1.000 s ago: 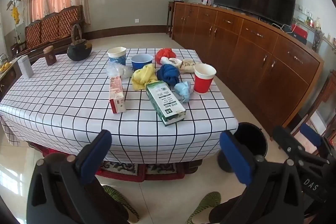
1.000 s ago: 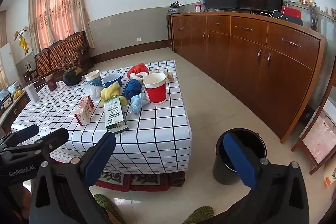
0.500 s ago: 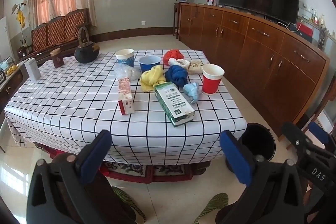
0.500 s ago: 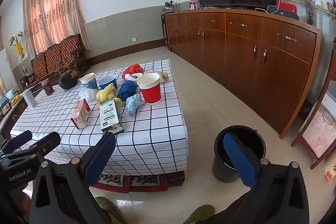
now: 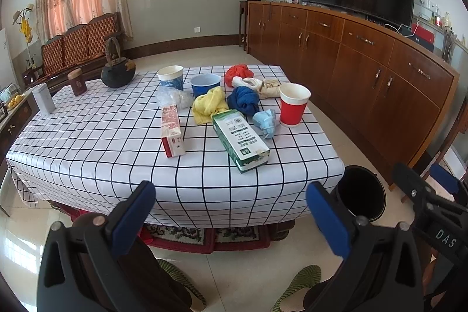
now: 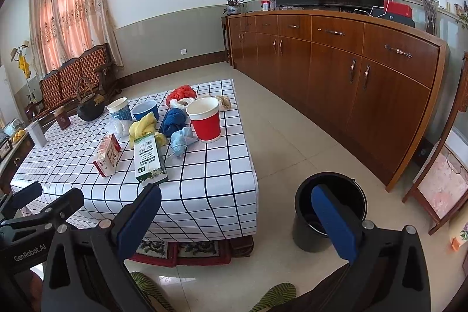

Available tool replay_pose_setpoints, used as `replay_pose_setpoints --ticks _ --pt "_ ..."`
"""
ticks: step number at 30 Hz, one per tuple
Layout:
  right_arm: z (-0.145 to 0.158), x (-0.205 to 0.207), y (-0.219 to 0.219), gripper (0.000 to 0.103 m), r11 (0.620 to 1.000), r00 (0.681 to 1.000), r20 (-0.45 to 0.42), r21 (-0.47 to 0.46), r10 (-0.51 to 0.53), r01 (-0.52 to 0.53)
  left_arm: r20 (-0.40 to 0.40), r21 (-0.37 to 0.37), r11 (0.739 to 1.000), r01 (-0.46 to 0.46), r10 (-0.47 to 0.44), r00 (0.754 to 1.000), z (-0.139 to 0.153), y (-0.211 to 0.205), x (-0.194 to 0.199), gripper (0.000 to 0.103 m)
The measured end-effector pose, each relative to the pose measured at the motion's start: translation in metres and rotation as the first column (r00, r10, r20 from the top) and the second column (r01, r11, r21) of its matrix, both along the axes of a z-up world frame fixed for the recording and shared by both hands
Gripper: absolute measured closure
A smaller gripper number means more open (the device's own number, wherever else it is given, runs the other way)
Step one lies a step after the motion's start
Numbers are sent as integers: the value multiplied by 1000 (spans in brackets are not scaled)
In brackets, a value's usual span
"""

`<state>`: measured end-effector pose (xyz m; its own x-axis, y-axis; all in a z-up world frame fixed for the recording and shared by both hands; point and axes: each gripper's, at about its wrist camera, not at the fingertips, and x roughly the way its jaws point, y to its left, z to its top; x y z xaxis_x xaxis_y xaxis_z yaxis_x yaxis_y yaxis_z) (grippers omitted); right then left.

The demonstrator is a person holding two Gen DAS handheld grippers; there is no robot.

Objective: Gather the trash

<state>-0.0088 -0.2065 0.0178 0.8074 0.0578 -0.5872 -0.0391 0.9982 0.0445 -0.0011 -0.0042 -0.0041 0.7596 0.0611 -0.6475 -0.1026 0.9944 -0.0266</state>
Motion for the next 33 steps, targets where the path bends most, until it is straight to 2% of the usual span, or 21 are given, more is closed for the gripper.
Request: replay_pose_setpoints --ticks 33 --pt "-4 0 -3 0 1000 1000 -4 3 -3 3 -6 3 1000 -6 6 1000 -5 4 0 0"
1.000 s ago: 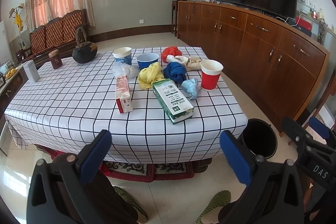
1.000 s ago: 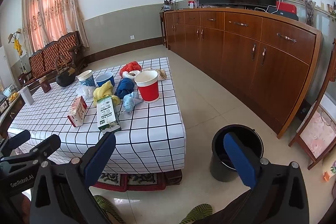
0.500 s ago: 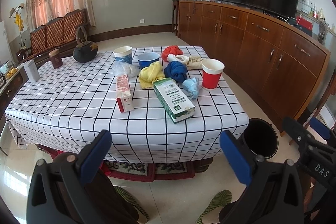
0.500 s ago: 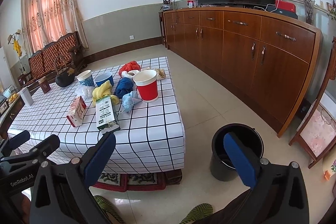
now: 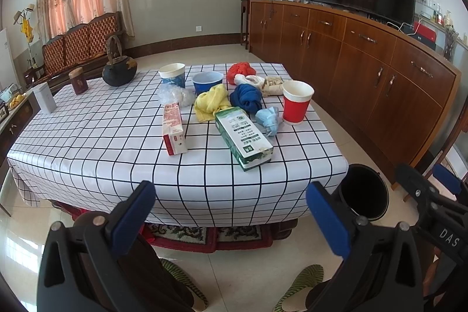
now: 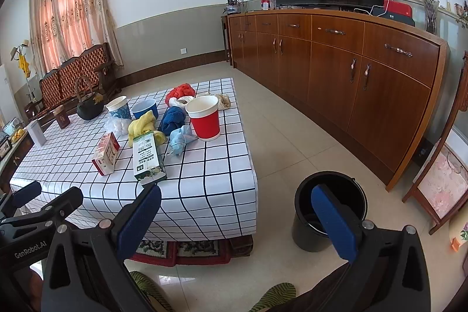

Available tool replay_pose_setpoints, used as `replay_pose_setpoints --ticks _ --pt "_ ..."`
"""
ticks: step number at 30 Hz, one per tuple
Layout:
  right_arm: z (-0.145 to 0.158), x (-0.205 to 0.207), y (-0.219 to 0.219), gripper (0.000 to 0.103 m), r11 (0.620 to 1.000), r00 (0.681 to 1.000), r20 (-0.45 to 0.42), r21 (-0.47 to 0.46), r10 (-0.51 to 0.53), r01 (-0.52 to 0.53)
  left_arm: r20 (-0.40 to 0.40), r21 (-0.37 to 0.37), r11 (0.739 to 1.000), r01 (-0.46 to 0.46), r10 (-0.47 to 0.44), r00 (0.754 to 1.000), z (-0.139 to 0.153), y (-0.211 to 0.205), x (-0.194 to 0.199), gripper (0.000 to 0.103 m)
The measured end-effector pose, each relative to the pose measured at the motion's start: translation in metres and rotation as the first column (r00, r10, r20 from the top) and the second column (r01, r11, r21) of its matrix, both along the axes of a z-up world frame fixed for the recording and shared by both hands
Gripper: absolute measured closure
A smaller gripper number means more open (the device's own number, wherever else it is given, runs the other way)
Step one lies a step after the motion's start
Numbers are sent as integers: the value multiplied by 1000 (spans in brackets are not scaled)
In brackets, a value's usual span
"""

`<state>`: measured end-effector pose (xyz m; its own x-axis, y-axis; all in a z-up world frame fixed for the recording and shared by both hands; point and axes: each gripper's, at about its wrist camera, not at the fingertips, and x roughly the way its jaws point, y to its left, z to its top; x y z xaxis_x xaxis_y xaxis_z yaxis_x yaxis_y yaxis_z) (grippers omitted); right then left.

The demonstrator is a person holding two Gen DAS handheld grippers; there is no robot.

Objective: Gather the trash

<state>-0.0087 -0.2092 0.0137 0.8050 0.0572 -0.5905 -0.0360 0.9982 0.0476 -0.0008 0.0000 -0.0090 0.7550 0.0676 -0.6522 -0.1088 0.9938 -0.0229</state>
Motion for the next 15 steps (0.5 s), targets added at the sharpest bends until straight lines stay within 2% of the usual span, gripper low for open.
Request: replay_pose_setpoints --ticks 15 --pt "6 -7 -1 0 1000 998 54 0 -18 18 43 -3 1000 -9 9 999 6 0 -4 0"
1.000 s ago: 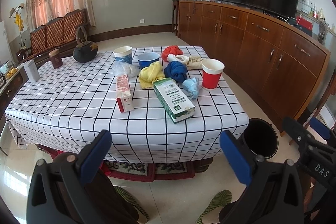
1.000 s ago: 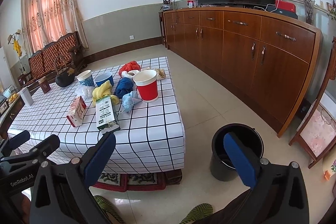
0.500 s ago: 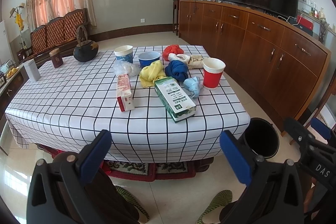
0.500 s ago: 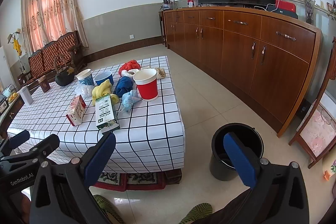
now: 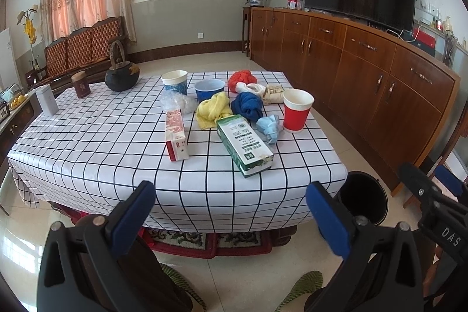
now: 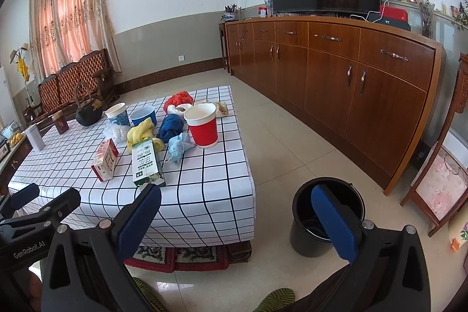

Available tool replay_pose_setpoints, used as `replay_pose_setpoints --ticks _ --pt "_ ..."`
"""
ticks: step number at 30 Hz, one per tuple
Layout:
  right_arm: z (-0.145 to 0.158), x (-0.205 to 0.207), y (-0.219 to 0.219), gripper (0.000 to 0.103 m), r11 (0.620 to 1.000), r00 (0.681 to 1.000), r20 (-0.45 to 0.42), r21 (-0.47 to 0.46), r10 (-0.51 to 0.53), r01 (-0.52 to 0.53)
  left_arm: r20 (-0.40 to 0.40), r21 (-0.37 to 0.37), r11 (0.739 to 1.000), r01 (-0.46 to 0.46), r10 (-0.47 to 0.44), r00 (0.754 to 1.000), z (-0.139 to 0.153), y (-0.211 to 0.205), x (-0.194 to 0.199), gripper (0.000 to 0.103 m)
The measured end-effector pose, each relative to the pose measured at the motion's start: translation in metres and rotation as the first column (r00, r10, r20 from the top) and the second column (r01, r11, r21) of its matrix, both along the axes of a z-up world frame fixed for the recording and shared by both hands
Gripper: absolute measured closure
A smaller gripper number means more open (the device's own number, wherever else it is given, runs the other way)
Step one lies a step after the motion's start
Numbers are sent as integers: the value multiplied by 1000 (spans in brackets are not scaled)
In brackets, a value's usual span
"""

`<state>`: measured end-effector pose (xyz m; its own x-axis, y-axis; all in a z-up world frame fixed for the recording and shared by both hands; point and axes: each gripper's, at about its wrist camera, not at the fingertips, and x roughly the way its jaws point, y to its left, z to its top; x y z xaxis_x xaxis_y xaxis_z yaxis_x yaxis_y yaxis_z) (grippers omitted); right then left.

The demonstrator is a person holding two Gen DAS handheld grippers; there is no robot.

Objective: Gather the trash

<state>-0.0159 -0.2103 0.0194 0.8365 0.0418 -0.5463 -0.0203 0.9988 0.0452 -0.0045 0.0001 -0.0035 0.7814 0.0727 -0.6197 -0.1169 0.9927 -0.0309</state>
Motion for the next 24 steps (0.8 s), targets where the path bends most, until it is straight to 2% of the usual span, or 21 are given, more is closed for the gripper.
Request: replay_pose_setpoints --ticks 24 --pt "-1 1 0 0 1000 1000 1 -5 -5 5 2 6 1000 -9 9 1000 -4 4 2 0"
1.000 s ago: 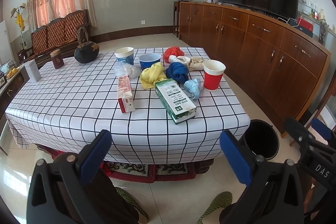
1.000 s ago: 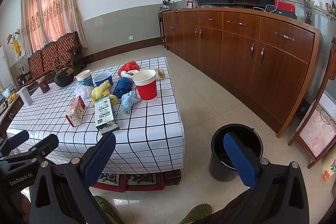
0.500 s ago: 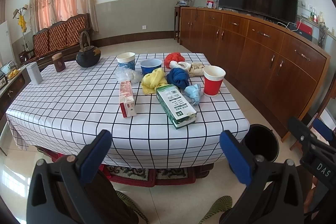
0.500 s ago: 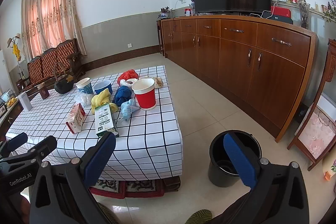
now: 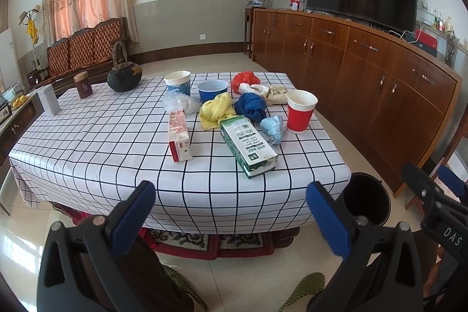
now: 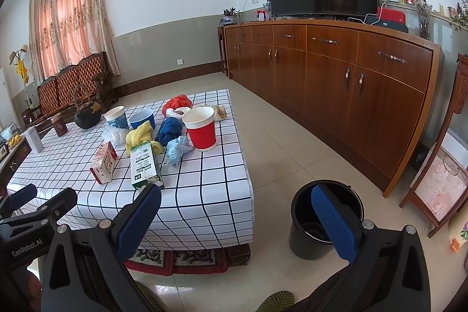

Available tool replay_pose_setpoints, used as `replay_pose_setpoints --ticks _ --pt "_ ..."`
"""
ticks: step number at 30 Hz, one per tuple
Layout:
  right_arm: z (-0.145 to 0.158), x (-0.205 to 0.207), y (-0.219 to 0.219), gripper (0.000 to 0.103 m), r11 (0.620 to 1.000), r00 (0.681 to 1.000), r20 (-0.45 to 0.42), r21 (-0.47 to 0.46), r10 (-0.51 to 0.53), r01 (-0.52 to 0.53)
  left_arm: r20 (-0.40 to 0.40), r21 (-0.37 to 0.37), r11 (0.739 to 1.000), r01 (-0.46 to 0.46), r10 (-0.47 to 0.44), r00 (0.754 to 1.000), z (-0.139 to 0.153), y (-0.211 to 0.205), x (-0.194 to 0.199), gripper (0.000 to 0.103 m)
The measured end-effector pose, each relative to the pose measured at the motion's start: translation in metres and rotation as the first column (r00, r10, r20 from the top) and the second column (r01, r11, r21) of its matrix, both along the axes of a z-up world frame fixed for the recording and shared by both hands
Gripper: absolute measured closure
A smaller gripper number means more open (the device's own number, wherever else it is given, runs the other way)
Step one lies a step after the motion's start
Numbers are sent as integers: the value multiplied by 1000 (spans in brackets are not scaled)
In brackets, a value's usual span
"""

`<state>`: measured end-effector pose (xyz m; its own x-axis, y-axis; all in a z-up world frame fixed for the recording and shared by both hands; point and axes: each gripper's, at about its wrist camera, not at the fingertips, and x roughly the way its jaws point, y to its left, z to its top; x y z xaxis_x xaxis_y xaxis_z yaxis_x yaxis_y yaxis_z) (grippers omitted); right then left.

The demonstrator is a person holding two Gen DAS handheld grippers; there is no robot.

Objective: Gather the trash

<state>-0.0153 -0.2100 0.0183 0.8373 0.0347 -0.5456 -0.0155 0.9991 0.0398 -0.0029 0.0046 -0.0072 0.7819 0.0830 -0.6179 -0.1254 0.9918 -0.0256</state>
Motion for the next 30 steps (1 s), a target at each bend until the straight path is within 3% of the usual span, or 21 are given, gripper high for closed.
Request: replay_pose_setpoints --ticks 30 --pt "-21 37 29 0 997 995 -60 -5 77 -78 -45 -7 999 -41 41 998 -21 36 37 0"
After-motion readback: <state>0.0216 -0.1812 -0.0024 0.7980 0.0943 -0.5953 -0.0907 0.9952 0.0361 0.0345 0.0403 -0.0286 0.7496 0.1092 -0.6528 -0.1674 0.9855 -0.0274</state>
